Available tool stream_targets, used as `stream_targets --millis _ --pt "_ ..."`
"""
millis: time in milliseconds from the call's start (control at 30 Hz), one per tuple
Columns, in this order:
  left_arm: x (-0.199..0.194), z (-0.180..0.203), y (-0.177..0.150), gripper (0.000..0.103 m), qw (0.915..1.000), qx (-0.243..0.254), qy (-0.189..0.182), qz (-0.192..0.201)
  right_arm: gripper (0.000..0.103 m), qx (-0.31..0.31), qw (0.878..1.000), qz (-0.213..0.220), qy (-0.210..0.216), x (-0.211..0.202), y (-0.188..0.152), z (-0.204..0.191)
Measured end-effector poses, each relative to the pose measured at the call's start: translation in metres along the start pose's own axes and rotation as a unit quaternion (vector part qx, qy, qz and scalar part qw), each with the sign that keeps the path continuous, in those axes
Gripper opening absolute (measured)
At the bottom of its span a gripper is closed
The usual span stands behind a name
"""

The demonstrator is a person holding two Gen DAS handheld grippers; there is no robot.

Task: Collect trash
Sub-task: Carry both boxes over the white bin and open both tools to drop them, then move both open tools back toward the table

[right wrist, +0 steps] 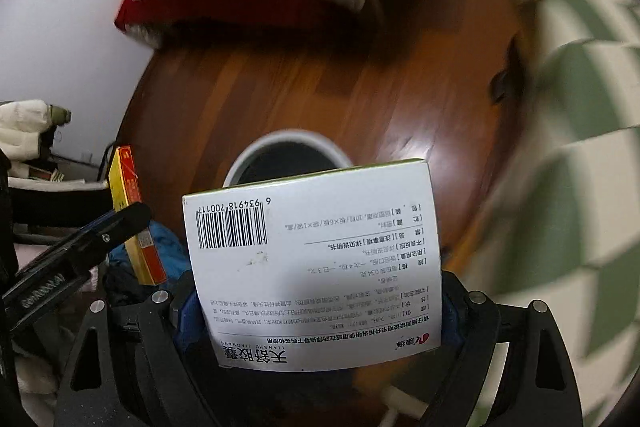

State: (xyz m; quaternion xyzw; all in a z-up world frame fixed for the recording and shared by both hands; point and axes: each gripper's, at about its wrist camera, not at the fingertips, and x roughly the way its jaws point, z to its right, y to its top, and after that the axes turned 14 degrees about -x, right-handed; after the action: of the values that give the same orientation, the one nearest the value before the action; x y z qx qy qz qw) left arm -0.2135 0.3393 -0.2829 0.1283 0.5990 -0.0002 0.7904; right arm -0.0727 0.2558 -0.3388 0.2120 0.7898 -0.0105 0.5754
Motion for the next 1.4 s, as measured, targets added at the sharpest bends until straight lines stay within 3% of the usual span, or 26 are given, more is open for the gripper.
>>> stream_targets --millis 133,200,233,267,333,400,533,767,1000,1400 --pt "0.033 -0.031 0.014 0.058 0.9991 -0.033 0.008 -0.027 0.09 -0.011 0.999 -0.045 -0.017 0.066 0.019 -0.012" --pt "0.041 -0.042 0.017 0.075 0.9987 -0.043 0.01 -0.027 0.093 -0.012 0.998 -0.066 -0.021 0.092 0.026 -0.012" --pt "0.043 -0.047 0.018 0.093 0.9984 -0.05 0.014 -0.023 0.093 -0.013 0.997 -0.076 -0.022 0.103 0.03 -0.01" --pt "0.045 -0.05 0.018 0.097 0.9982 -0.055 0.014 -0.019 0.093 -0.016 0.996 -0.086 -0.023 0.115 0.034 -0.012" --pt "0.049 -0.055 0.019 0.097 0.9977 -0.061 0.022 -0.018 0.094 -0.029 0.994 -0.105 -0.023 0.134 0.038 -0.013" --pt "0.049 -0.067 0.018 0.097 0.9971 -0.066 0.035 -0.016 0.103 -0.034 0.992 -0.118 -0.021 0.15 0.039 -0.015" --pt "0.049 -0.076 0.015 0.097 0.9961 -0.066 0.059 -0.002 0.103 -0.053 0.991 -0.118 -0.038 0.148 0.034 -0.019" --pt "0.053 -0.076 0.001 0.097 0.9922 -0.049 0.115 0.007 0.103 -0.082 0.983 -0.129 -0.104 0.135 0.01 -0.021" --pt "0.044 -0.065 -0.013 0.097 0.9919 -0.036 0.121 0.01 0.103 -0.074 0.982 -0.126 -0.117 0.12 -0.007 -0.017" --pt "-0.008 -0.044 -0.04 0.097 0.9917 -0.016 0.118 0.048 0.103 -0.074 0.988 -0.07 -0.116 0.052 -0.02 -0.028"
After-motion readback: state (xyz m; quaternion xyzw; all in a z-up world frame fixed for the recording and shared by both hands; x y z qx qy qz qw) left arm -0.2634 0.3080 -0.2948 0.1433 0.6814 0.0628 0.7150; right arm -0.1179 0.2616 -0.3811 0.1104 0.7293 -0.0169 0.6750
